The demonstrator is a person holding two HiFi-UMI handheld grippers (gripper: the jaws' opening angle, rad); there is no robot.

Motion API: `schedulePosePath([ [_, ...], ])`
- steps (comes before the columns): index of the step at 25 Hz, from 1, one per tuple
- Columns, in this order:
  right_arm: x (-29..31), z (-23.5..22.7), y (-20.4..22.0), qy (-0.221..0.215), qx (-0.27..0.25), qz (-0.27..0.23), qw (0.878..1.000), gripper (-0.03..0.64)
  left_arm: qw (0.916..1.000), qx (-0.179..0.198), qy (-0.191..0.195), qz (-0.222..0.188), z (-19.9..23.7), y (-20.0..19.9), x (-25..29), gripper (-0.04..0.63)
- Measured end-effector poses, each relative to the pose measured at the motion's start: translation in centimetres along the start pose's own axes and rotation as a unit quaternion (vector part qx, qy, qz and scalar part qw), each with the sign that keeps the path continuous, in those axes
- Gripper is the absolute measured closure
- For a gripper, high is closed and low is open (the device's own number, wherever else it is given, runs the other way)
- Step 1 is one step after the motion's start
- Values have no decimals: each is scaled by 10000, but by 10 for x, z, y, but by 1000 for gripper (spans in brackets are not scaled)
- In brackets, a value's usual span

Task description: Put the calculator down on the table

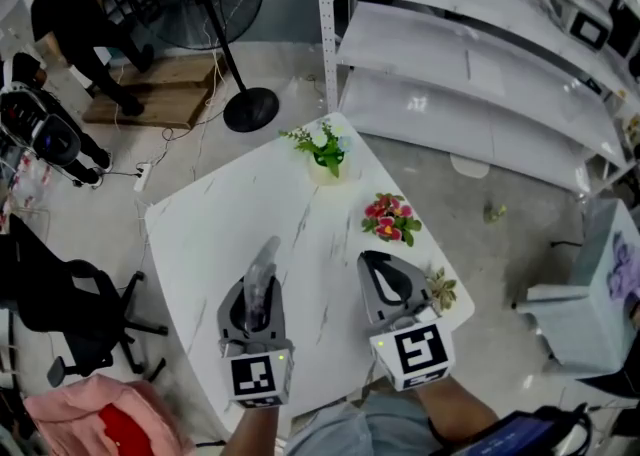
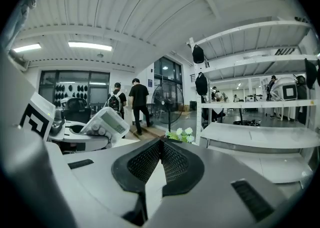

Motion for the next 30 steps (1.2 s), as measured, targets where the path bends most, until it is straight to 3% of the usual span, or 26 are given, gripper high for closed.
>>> schedulePosePath([
  [9,17,-9,24,-66,103,389,9992,598,9981,-77,68,615,-4,39,30,462],
  [20,31,-18,51,-71,269,814,9963,598,9890,-184,392,1415,-23,94,65,462],
  [30,44,-24,59,-65,347,1000,9944,598,9831,-259,544,1729,-25,106,82,459],
])
Point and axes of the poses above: the fingertips, and each gripper's own axes: x forward along the fingers, z to its left, y out of its underside, the point moved 9 cm from there along -x, backward along the fingers, and after that the axes turned 12 degrees about z, right-handed, at the moved point
